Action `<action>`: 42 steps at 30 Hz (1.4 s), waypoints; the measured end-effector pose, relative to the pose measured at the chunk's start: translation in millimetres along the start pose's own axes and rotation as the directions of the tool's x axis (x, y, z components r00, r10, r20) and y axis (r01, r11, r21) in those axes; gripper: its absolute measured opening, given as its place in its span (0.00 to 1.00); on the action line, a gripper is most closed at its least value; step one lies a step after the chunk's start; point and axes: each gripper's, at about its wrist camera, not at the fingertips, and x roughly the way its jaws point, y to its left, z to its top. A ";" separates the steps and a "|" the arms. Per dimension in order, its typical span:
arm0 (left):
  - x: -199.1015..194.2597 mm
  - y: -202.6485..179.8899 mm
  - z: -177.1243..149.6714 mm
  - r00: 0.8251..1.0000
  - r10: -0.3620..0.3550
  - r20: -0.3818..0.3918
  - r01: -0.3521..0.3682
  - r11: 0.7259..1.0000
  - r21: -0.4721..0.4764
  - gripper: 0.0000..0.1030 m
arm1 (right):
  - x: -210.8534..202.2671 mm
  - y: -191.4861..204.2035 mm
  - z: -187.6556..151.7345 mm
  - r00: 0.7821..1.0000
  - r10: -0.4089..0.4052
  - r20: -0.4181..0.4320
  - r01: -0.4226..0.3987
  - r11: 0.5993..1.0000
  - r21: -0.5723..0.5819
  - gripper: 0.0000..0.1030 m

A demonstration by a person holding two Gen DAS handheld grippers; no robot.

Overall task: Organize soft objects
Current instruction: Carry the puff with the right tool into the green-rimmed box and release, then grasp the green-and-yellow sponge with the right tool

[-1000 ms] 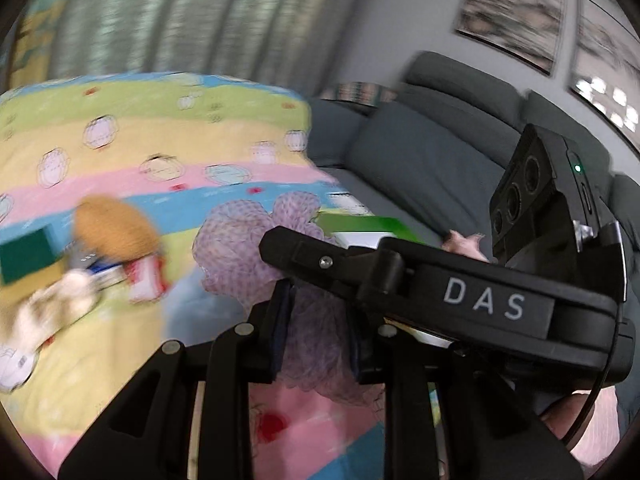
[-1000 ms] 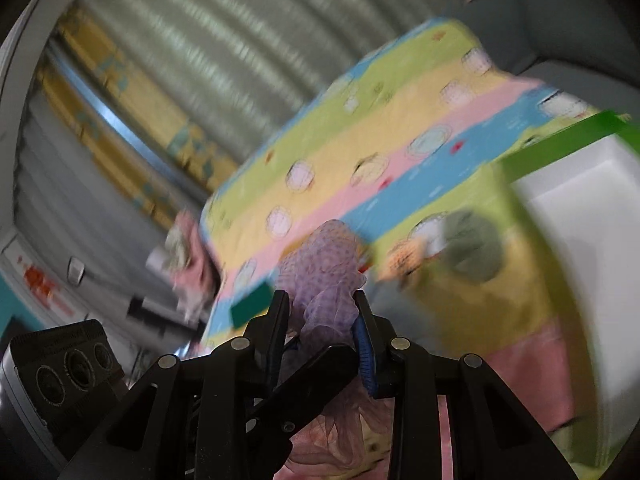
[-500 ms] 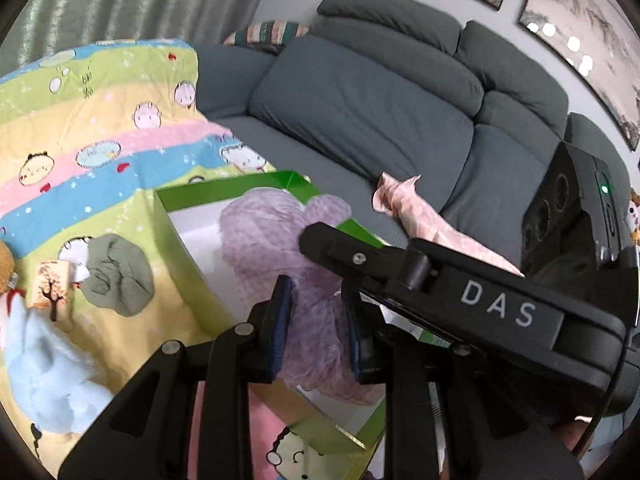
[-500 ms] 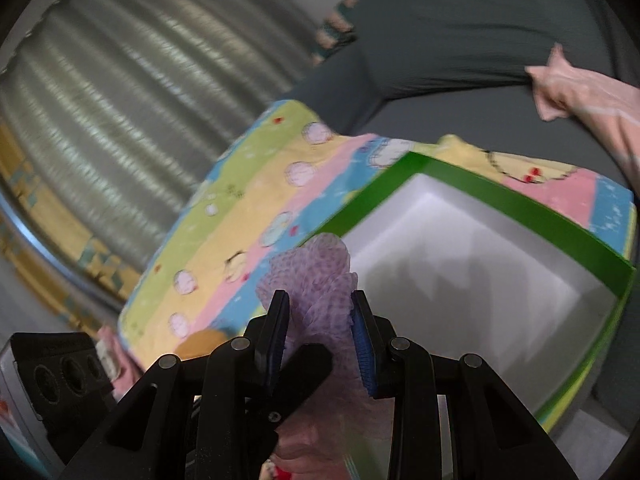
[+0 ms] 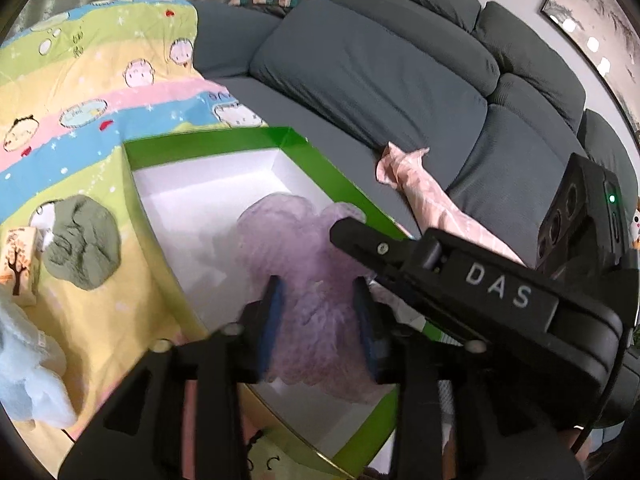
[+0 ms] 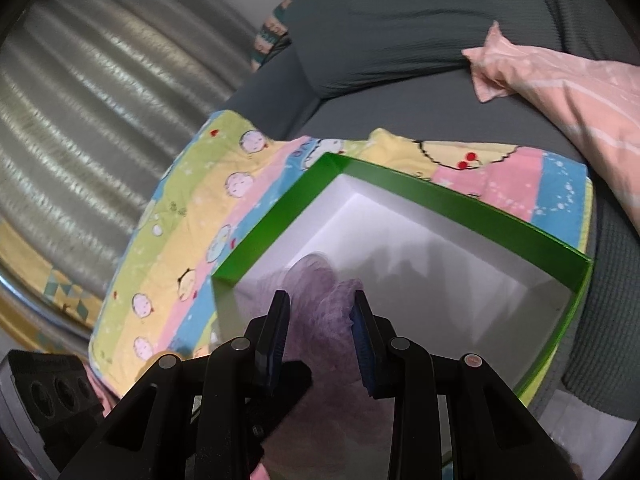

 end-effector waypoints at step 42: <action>-283.6 237.3 -180.8 0.651 0.758 -0.033 -0.515 0.410 -0.752 0.94 | 117.6 330.3 -246.2 0.735 0.161 -0.659 -0.628 0.529 -0.571 0.98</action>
